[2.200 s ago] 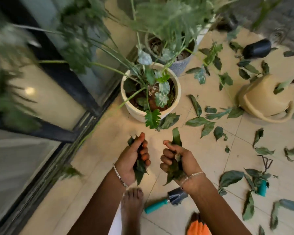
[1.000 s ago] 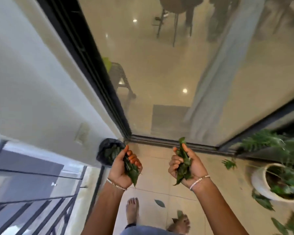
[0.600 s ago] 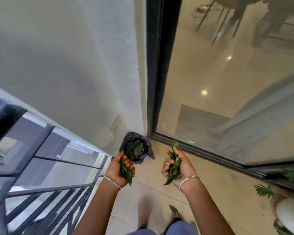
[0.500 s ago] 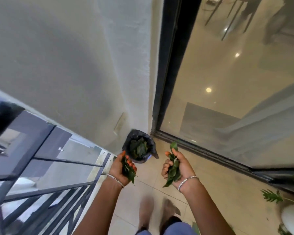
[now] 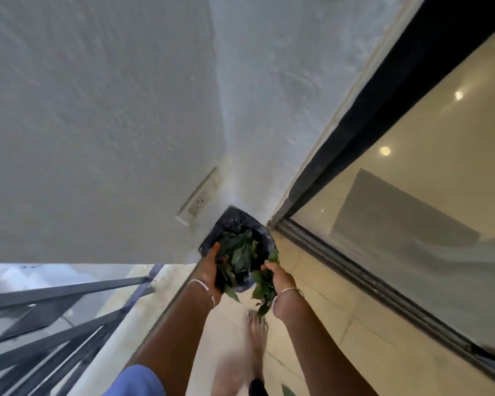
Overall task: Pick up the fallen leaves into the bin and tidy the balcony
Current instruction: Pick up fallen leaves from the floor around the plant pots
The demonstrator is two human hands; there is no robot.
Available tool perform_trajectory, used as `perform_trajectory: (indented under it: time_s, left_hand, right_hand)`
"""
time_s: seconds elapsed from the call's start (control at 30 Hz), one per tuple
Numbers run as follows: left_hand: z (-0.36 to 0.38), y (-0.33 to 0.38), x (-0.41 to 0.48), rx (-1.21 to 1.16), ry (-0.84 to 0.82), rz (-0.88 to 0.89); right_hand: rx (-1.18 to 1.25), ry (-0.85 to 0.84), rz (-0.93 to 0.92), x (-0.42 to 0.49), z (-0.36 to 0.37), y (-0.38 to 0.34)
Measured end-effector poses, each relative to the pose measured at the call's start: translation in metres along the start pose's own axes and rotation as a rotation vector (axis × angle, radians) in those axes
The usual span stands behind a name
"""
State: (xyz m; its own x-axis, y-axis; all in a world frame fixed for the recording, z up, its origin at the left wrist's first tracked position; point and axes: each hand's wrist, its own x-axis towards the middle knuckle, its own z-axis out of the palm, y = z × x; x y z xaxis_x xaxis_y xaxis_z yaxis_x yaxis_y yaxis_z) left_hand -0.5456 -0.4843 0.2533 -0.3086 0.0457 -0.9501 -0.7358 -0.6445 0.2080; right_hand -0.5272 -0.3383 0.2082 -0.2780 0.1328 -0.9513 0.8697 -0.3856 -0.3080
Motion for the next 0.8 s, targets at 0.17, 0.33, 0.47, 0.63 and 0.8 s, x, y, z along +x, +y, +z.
perform_trajectory:
  time_s: [0.17,0.33,0.47,0.63,0.8]
  left_hand:
    - [-0.003,-0.003,0.05,-0.047,-0.077,0.024]
    - [-0.019,-0.004,0.048,-0.054,0.055,0.114]
    - [-0.034,-0.003,0.034,-0.037,0.106,0.136]
    - [-0.024,-0.013,-0.013,0.033,0.104,0.18]
    - [-0.005,-0.041,-0.075,0.2,0.097,0.2]
  right_hand:
    - [-0.045,0.003,-0.01,0.079,0.023,0.006]
    - [0.067,-0.099,0.081,0.1,0.036,0.004]
    - [0.176,-0.113,0.108,0.068,0.03,-0.003]
    - [0.156,-0.021,0.041,0.011,-0.002,-0.002]
    - [0.203,0.019,-0.057,-0.081,-0.05,0.003]
